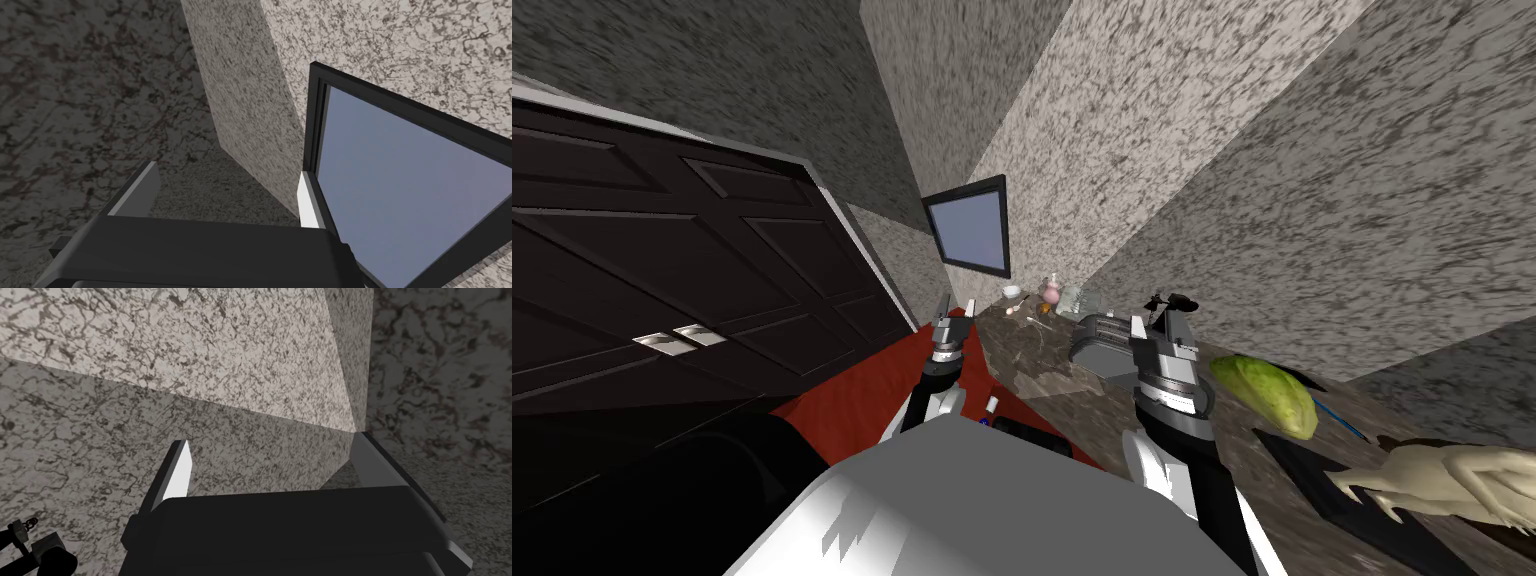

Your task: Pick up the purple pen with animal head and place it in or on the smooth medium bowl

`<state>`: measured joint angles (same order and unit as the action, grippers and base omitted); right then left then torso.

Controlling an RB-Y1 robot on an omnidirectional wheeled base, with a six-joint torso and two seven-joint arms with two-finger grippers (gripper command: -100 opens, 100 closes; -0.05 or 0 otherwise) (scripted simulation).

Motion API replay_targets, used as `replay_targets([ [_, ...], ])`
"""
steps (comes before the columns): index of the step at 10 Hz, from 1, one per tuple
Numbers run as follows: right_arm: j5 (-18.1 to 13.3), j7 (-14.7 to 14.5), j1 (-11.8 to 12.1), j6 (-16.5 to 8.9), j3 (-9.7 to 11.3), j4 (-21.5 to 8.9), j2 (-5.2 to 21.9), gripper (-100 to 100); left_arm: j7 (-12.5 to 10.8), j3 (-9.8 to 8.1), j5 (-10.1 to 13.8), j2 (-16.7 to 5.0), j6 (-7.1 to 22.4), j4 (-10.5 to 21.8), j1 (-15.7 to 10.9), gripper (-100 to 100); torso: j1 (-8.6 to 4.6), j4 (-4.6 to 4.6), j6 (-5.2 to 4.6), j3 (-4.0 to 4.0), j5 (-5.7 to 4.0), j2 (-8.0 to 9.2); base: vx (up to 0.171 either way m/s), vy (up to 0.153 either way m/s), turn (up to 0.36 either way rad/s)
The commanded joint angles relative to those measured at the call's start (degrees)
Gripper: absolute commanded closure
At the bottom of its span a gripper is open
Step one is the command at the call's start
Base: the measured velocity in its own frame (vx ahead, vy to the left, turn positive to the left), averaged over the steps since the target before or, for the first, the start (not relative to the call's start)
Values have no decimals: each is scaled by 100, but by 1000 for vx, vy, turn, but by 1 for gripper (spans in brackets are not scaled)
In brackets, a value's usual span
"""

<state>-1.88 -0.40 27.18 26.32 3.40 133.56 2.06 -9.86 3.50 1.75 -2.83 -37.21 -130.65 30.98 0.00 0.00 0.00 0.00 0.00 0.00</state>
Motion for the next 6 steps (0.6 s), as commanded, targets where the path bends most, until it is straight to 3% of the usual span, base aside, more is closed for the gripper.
replay_targets([
  [1,0,0,0,0,0,0,0,0,2,-64,186,-158,2,147,-63,-100,0,0,0,0,0,0,-39,-28,-179],
  [6,0,0,-2,0,1,0,-1,0,-3,-369,979,-502,-9,806,-348,-100,-19,-8,-2,-21,-5,38,-95,-62,-258],
])
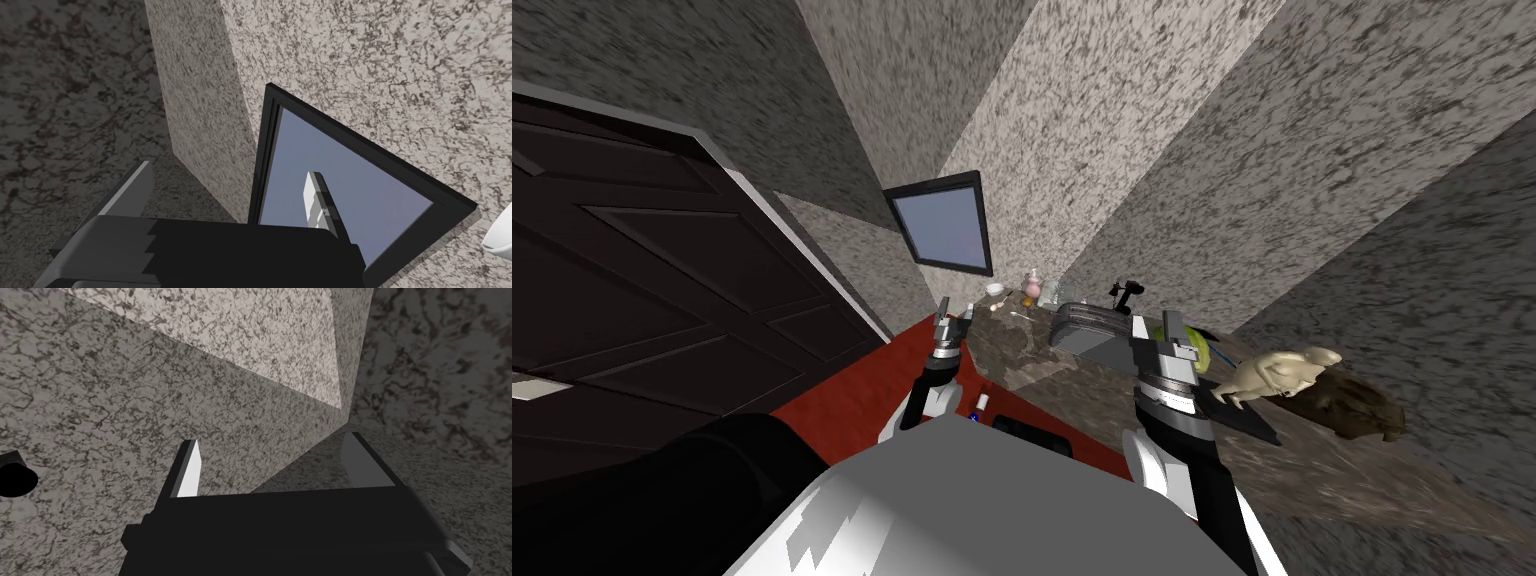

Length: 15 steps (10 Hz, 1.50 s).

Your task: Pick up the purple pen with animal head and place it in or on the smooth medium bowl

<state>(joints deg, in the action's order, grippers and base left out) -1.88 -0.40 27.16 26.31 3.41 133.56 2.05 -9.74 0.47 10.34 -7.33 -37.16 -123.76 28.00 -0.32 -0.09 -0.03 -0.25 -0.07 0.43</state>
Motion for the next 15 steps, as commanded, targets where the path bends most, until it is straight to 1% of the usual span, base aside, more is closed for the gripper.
replay_targets([
  [1,0,0,0,0,0,0,0,0,-15,-66,190,-53,-13,117,-50,-100,0,0,0,0,0,0,-67,-65,-114],
  [3,0,0,1,0,-1,0,1,0,-27,-246,575,-175,-28,475,-209,-100,17,3,0,8,3,-14,-73,-61,-324],
  [4,0,0,0,0,0,0,0,0,-27,-246,683,-175,-28,494,-209,-100,10,2,0,5,2,-8,-60,-53,-101],
  [5,0,0,2,0,-1,0,1,0,-36,-348,885,-232,-39,697,-296,-100,19,2,6,7,3,-14,-46,-64,-233],
  [6,0,0,1,0,-1,0,1,0,-36,-348,954,-232,-39,701,-296,-100,17,4,1,11,3,-19,-47,-48,-143],
  [7,0,0,2,0,-1,0,1,0,-49,-457,1174,-286,-52,920,-387,-100,21,4,5,11,4,-20,-74,-66,-299],
  [8,0,0,1,0,-1,0,1,0,-49,-457,1239,-286,-52,920,-387,-100,16,3,1,7,3,-12,-55,-55,-121],
  [9,0,0,2,0,-1,0,1,0,-64,-573,1459,-338,-69,1149,-481,-100,20,3,6,8,3,-16,-47,-78,-234],
  [10,0,0,1,0,-1,0,1,0,-64,-573,1535,-338,-69,1149,-481,-100,14,3,2,10,3,-18,-38,-67,-154],
  [11,0,0,2,0,-1,0,1,0,-84,-695,1743,-388,-88,1387,-577,-100,17,4,6,11,2,-21,-52,-72,-285],
  [12,0,0,1,0,-1,0,1,0,-84,-695,1841,-388,-88,1387,-577,-100,15,4,2,10,2,-18,-38,-51,-152],
  [13,0,0,2,0,-2,0,1,0,-107,-824,2039,-436,-112,1632,-675,-100,23,4,7,11,3,-20,-38,-83,-337],
  [14,0,0,1,0,-1,0,1,0,-107,-824,2153,-436,-112,1632,-675,-100,14,4,2,11,2,-20,-31,-60,-159],
  [15,0,0,2,0,-2,0,1,0,-135,-958,2351,-484,-139,1884,-775,-100,21,4,7,12,3,-22,-36,-72,-263],
])
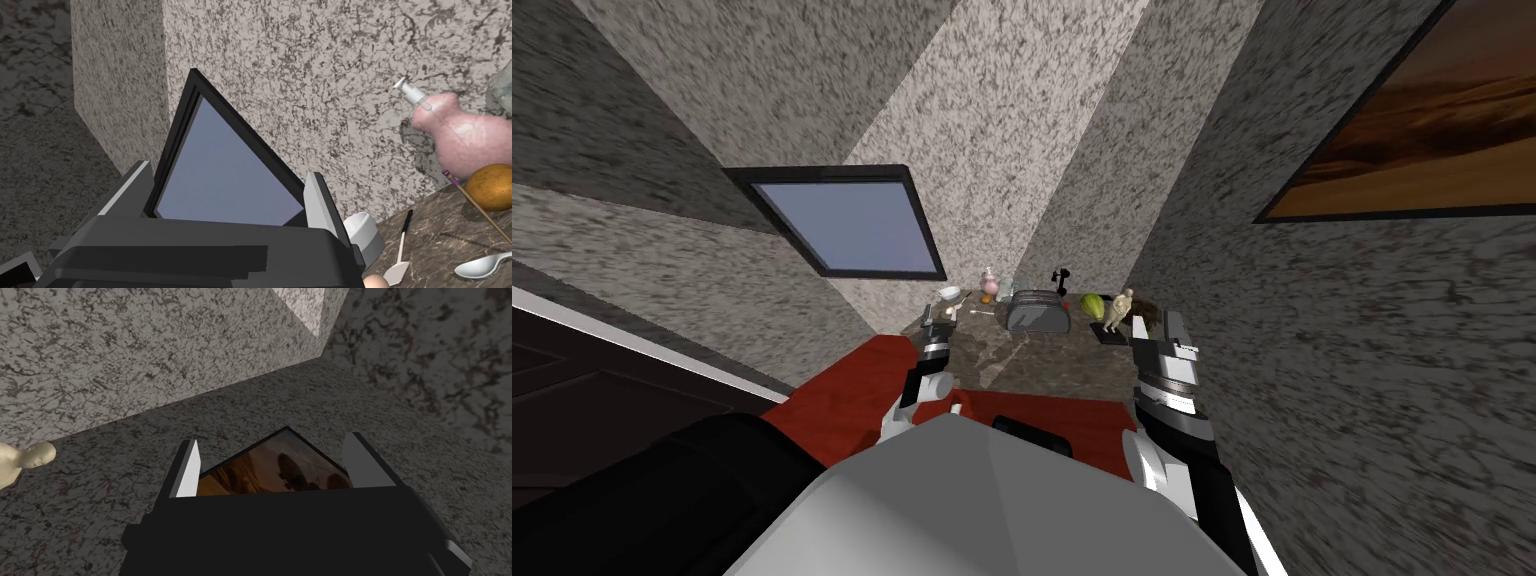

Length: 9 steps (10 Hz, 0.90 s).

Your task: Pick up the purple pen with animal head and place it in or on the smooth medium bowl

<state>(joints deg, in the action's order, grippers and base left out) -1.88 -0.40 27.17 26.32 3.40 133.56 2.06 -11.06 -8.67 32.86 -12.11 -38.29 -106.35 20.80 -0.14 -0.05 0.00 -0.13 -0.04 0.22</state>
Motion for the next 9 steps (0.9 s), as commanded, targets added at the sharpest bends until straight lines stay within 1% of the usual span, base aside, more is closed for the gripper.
replay_targets([
  [1,0,0,0,0,0,0,0,0,-3,-44,219,-6,-26,143,-54,-100,0,0,0,0,0,0,-36,-57,-156],
  [2,0,0,1,0,-1,0,0,0,-35,-184,422,-53,-57,377,-154,-100,5,0,4,-1,1,1,-27,-75,-346],
  [3,0,0,0,0,0,0,0,0,-35,-184,538,-53,-57,400,-154,-100,-1,0,-1,1,0,-1,-19,-53,-137],
  [4,0,0,1,0,-1,0,0,0,-71,-328,720,-101,-92,617,-254,-100,7,1,6,1,1,-3,-30,-67,-281],
  [5,0,0,0,0,0,0,0,0,-71,-328,857,-101,-92,660,-254,-100,4,0,1,0,1,0,-18,-49,-160],
  [6,0,0,1,0,-1,0,0,0,-113,-477,1055,-149,-131,870,-353,-100,9,0,6,1,1,-2,-5,-61,-311],
  [7,0,0,0,0,0,0,0,0,-113,-477,1175,-149,-131,923,-353,-100,6,1,1,3,1,-6,-5,-49,-151],
  [8,0,0,2,0,-1,0,0,0,-159,-629,1377,-197,-174,1137,-451,-100,10,1,7,4,1,-7,-2,-63,-283],
  [9,0,0,1,0,-1,0,0,0,-159,-629,1488,-197,-174,1187,-451,-100,7,2,2,4,1,-7,0,-47,-132],
])
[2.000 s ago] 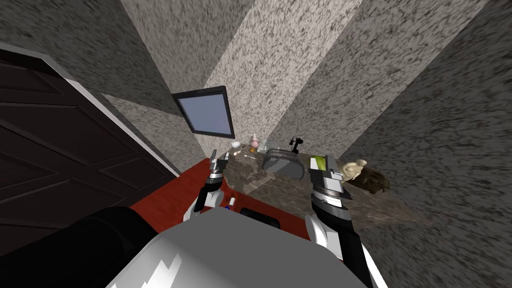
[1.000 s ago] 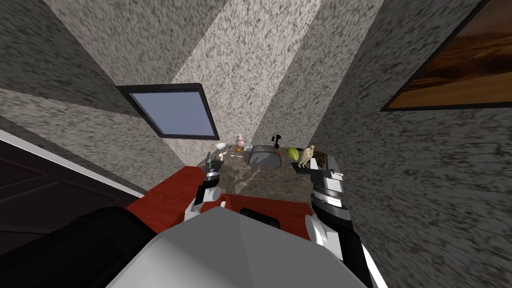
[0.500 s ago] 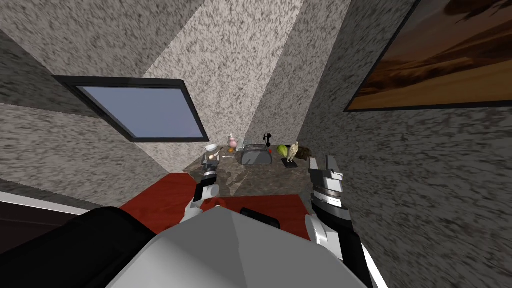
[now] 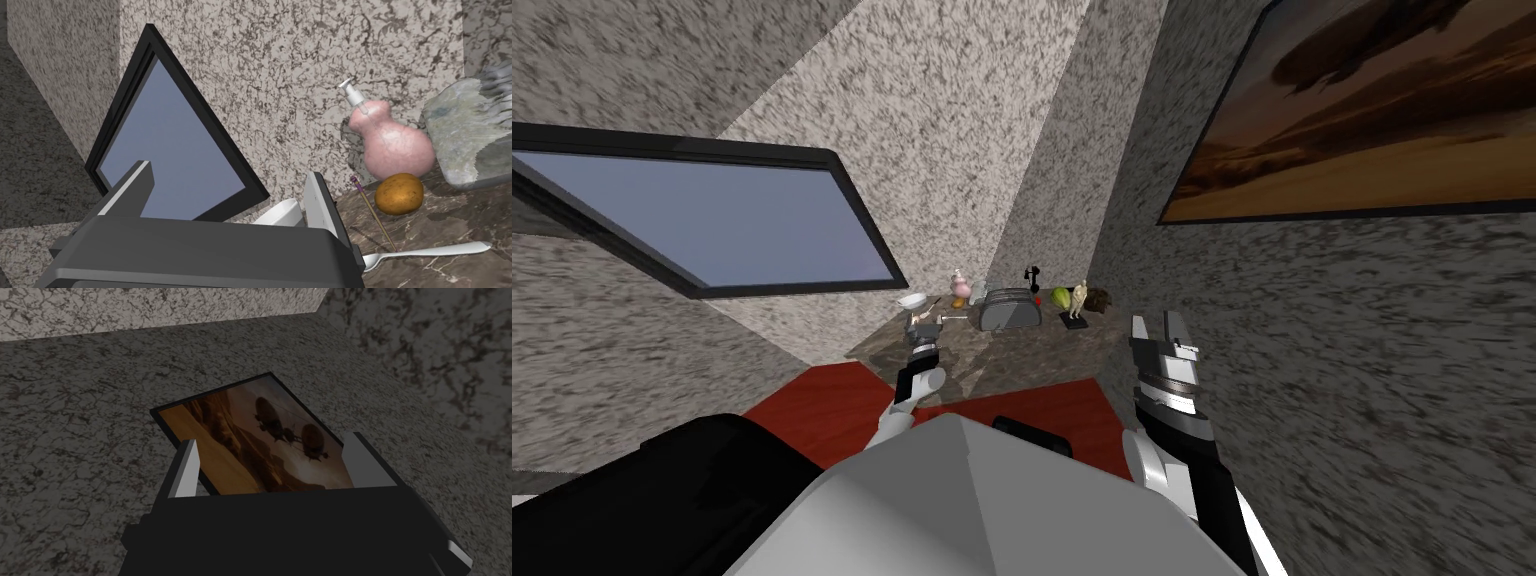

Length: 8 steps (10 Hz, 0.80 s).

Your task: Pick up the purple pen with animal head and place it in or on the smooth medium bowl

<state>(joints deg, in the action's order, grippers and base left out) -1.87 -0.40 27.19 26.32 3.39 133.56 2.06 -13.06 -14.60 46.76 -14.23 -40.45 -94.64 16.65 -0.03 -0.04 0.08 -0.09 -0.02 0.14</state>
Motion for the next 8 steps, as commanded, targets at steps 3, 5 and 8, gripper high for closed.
replay_targets([
  [3,0,0,0,0,0,0,0,0,-66,-349,595,-83,-54,542,-226,-100,4,0,0,0,1,-1,6,-44,-231],
  [5,0,0,0,0,0,0,0,0,-126,-508,908,-131,-108,802,-316,-100,7,1,1,3,1,-5,17,-33,-200],
  [8,0,0,0,0,0,0,0,0,-190,-668,1276,-178,-165,1058,-404,-100,10,1,-2,3,2,-6,21,-22,-157],
])
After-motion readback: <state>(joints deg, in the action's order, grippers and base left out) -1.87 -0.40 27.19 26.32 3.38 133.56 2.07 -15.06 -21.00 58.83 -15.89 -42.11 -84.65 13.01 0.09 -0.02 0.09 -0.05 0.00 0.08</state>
